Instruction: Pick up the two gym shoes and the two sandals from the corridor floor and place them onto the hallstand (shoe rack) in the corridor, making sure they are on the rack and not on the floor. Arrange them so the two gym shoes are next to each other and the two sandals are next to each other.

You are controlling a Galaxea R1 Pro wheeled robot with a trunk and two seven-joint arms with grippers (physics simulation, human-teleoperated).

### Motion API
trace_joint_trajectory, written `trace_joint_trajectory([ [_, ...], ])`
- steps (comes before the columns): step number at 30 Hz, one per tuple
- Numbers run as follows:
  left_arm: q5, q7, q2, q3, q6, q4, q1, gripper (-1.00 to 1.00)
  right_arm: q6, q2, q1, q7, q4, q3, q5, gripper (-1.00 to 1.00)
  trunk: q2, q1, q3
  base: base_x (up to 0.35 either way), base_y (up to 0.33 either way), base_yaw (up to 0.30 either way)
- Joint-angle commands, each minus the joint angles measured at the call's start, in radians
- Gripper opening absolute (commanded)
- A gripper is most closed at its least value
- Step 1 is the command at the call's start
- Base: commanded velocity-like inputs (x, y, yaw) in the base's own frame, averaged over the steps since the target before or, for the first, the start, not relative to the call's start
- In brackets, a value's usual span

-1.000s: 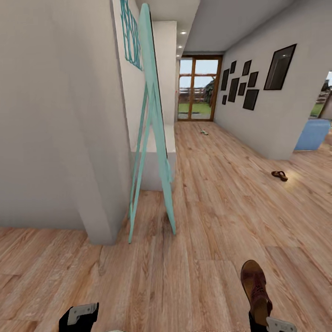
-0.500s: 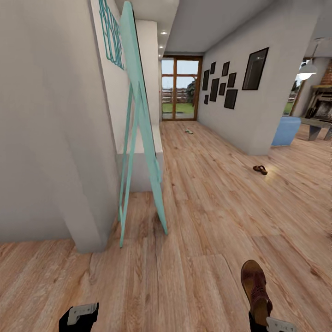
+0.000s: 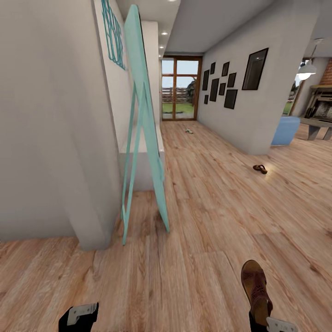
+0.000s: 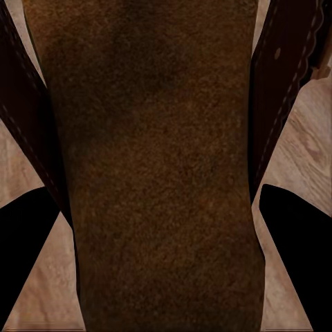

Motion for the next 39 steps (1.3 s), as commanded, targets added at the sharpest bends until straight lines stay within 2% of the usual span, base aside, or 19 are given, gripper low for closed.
trace_joint_trajectory([
  [1, 0.008, 0.0, 0.0, -0.003, -0.003, 0.001, 0.0, 1.0, -0.003, 0.0, -0.001, 0.001, 0.001, -0.002, -0.001, -1.0, 0.0, 0.0, -0.001, -0.073, 0.065, 0.0],
  [14, 0.008, 0.0, 0.0, -0.002, -0.003, 0.001, 0.0, 1.0, -0.003, 0.0, -0.001, 0.001, 0.001, -0.001, -0.001, -1.0, 0.0, 0.0, -0.001, -0.009, 0.09, 0.0],
  [32, 0.008, 0.0, 0.0, -0.003, -0.003, 0.001, 0.0, 1.0, -0.003, 0.0, -0.001, 0.0, 0.001, -0.002, -0.001, -1.0, 0.0, 0.0, -0.001, 0.0, 0.006, 0.0],
  [39, 0.009, 0.0, 0.0, -0.002, -0.002, 0.001, 0.0, 1.0, -0.003, 0.0, -0.001, 0.0, 0.001, -0.002, -0.001, -1.0, 0.0, 0.0, -0.001, 0.0, 0.154, 0.0],
])
